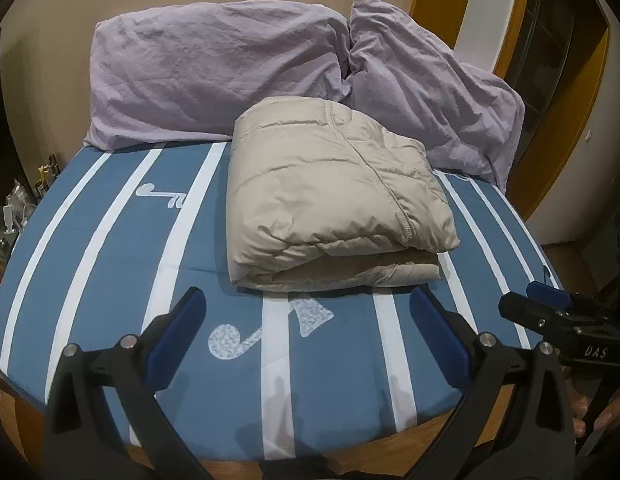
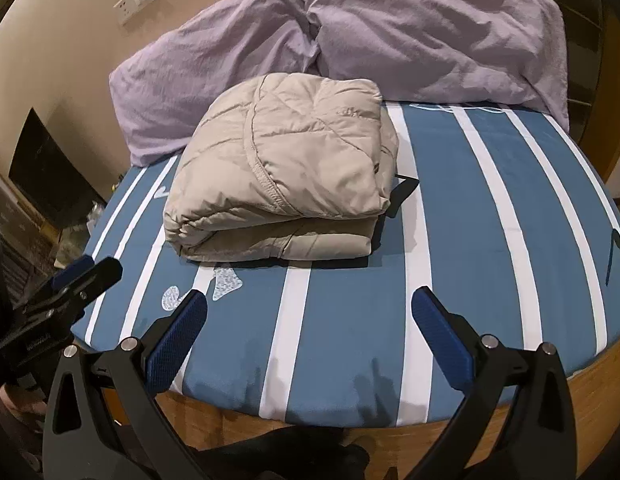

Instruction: Fold large clothes

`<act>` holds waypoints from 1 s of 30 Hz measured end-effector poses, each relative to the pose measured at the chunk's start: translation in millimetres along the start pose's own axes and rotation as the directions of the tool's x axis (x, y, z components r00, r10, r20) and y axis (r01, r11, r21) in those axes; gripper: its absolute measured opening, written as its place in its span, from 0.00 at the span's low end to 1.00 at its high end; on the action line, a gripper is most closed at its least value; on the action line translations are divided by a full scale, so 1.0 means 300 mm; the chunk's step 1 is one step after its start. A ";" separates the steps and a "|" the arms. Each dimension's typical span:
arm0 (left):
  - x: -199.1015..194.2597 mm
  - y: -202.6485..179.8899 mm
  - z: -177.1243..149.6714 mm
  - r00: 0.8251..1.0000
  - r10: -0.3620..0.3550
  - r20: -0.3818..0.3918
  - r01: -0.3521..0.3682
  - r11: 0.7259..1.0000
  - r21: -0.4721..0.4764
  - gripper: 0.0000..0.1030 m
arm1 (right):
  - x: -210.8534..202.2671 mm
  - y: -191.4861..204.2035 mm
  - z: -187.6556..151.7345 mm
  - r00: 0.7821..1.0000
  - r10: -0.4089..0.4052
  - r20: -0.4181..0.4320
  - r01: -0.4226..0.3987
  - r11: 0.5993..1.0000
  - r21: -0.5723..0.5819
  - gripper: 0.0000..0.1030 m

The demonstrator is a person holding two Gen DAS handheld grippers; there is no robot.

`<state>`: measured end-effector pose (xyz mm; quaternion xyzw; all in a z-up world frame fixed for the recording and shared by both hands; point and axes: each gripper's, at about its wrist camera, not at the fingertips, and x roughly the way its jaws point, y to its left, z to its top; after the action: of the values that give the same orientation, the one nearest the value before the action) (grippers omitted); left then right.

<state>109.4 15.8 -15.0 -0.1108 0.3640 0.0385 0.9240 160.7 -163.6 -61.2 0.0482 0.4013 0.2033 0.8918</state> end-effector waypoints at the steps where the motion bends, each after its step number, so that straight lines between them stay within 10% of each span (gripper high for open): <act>1: -0.001 0.001 -0.002 1.000 -0.003 0.000 0.003 1.000 -0.004 0.98 | -0.003 0.000 -0.003 1.000 0.000 0.006 0.000 1.000 0.006 0.99; 30: -0.019 -0.022 -0.051 0.999 -0.038 0.000 0.038 0.999 -0.022 0.98 | -0.013 0.021 -0.030 1.000 0.011 0.029 -0.011 1.000 -0.007 0.99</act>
<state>96.2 5.8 -20.8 -0.1280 0.3614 0.0249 0.9232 149.6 -160.1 -62.9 0.0503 0.3873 0.2090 0.8965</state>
